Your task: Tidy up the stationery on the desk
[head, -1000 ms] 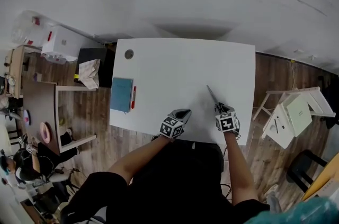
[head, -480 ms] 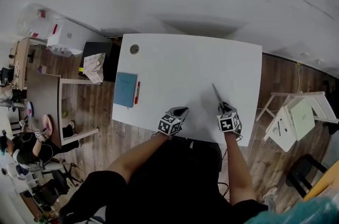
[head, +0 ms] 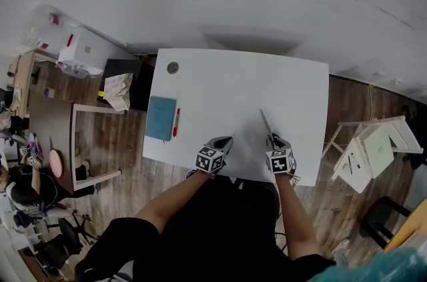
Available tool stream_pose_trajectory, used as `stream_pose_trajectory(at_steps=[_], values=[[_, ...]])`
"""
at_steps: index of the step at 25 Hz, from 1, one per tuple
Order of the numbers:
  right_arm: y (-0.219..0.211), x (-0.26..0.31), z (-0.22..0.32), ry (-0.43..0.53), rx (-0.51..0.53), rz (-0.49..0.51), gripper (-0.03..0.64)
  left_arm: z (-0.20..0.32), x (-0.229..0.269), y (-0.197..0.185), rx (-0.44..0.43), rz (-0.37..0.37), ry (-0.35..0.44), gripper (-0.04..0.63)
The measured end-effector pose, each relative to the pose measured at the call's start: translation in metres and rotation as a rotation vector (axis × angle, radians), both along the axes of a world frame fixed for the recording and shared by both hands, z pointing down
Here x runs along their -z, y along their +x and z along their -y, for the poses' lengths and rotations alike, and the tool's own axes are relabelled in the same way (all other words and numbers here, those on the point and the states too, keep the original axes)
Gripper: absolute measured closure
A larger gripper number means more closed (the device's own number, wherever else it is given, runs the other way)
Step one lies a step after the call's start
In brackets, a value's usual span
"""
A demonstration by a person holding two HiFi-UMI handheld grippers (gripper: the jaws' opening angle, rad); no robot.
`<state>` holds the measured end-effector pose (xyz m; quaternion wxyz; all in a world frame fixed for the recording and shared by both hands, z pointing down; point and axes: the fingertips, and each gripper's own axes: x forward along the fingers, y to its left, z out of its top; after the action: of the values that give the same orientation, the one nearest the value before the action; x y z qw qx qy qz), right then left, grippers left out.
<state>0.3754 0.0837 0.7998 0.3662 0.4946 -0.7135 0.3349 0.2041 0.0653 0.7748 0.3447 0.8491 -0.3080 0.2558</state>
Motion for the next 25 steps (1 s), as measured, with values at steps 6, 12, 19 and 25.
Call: stream_pose_trajectory(at_steps=[6,12,19,25], values=[[-0.061,0.012,0.002,0.016,-0.082,0.052,0.526,0.007,0.008,-0.037,-0.018,-0.044,0.019,0.581],[-0.153,0.024,0.012,0.024,-0.147,0.076,0.526,0.014,0.017,-0.098,-0.070,-0.069,0.030,0.581],[-0.250,0.023,0.023,0.014,-0.230,0.128,0.526,0.024,0.023,-0.177,-0.073,-0.070,0.029,0.581],[-0.302,0.020,0.029,0.003,-0.348,0.144,0.526,0.035,0.025,-0.235,-0.052,-0.076,0.041,0.581]])
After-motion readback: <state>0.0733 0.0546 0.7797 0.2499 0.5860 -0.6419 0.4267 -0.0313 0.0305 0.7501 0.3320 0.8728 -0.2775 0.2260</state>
